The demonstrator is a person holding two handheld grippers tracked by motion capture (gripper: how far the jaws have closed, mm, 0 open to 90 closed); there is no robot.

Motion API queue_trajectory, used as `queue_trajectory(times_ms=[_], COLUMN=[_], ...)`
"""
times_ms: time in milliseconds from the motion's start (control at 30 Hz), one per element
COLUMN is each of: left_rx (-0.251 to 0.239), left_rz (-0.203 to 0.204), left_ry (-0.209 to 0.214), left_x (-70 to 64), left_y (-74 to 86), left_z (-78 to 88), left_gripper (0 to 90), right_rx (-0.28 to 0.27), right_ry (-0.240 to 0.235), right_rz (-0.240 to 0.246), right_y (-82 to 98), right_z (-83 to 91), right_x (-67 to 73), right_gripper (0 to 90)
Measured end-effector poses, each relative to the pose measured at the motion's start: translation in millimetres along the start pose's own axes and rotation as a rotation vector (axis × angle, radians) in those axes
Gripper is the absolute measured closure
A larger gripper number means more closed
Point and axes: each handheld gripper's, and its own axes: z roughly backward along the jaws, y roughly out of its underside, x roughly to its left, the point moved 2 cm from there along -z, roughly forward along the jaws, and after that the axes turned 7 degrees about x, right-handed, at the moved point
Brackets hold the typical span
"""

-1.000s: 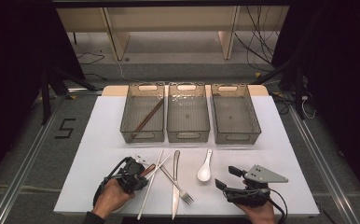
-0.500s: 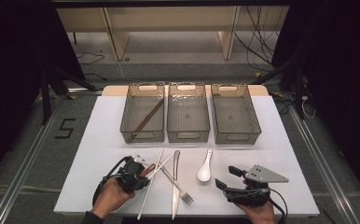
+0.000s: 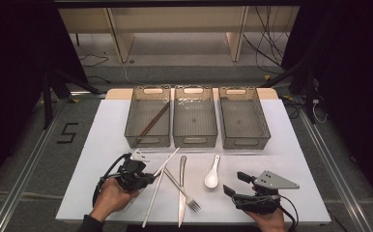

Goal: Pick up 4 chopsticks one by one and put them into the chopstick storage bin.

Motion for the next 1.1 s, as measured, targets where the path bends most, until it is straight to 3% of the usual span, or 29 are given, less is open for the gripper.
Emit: queue_trajectory(times_ms=[633,1100], left_rx=[-0.091,-0.134], left_rz=[0.031,0.038], left_ry=[-0.005,-0.012], left_x=[27.1,37.5], left_y=[-23.1,-41.4], left_z=[14.5,19.5], left_gripper=[84.1,84.1], right_rx=[-0.002,-0.003], right_ry=[0.002,0.002], right_rz=[-0.004,-0.004], right_y=[0.3,0.4], right_z=[0.0,0.8], right_x=[-0.5,-0.7], right_gripper=[30.1,30.1])
